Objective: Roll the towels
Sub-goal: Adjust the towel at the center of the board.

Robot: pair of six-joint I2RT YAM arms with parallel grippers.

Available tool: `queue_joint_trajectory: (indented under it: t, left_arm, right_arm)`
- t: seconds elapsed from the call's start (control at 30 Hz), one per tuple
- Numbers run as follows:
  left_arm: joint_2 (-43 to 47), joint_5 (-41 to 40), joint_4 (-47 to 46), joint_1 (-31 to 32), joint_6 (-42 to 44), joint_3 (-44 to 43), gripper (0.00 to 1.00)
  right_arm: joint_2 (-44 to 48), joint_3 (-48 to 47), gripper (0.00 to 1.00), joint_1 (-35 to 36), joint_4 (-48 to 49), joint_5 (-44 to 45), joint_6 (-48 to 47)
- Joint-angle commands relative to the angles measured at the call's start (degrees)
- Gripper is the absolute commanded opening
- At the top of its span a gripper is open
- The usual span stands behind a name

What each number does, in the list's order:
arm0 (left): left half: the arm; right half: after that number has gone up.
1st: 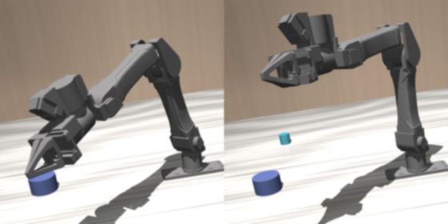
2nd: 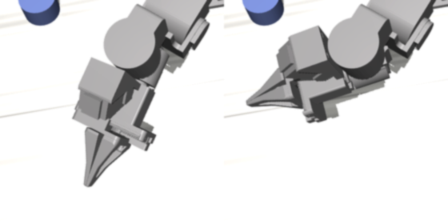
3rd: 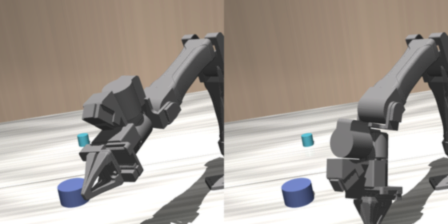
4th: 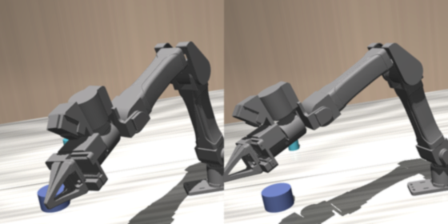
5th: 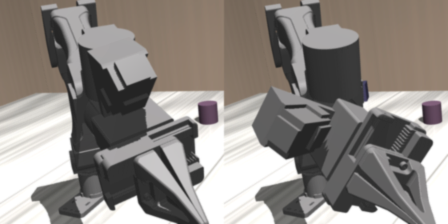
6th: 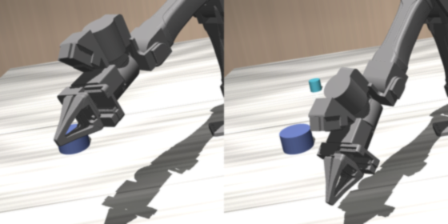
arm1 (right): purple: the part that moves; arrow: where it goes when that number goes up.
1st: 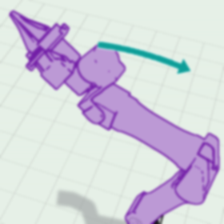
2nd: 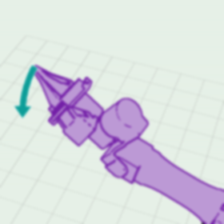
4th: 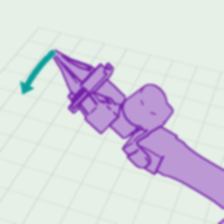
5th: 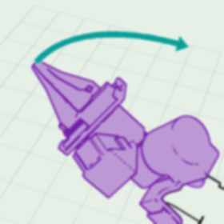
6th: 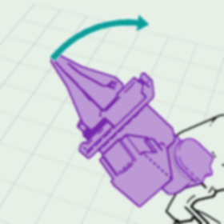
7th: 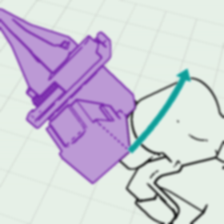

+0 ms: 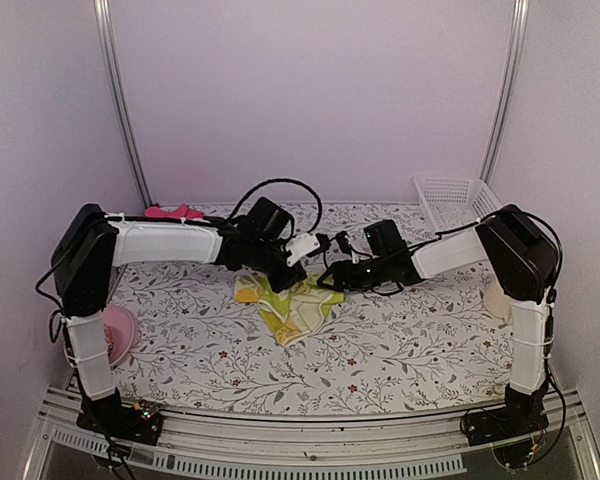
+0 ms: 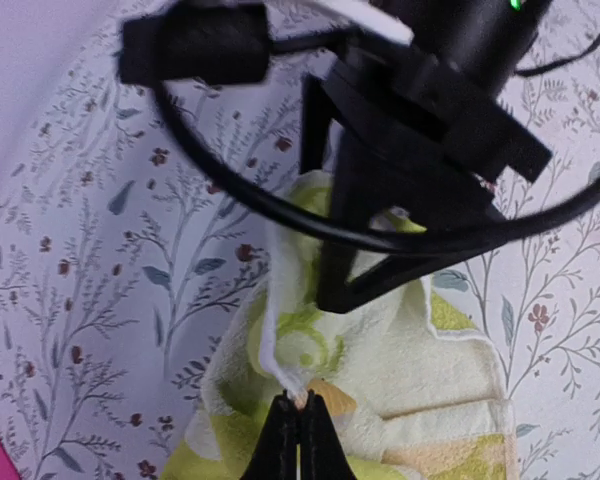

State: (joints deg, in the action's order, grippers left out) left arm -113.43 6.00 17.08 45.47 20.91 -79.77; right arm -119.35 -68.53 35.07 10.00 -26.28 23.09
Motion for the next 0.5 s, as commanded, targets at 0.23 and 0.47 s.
queue_joint_trajectory:
  t: [0.23, 0.47]
  left_arm:
    - [20.1, -0.4, 2.9, -12.1, 4.4, 3.5, 0.00]
    - [27.4, 0.3, 3.9, -18.3, 4.0, 8.1, 0.00]
  right_arm:
    - [5.7, 2.9, 0.98, 4.0, 5.2, -1.6, -6.7]
    - [0.1, -5.8, 0.99, 10.3, -2.5, 11.1, -9.4]
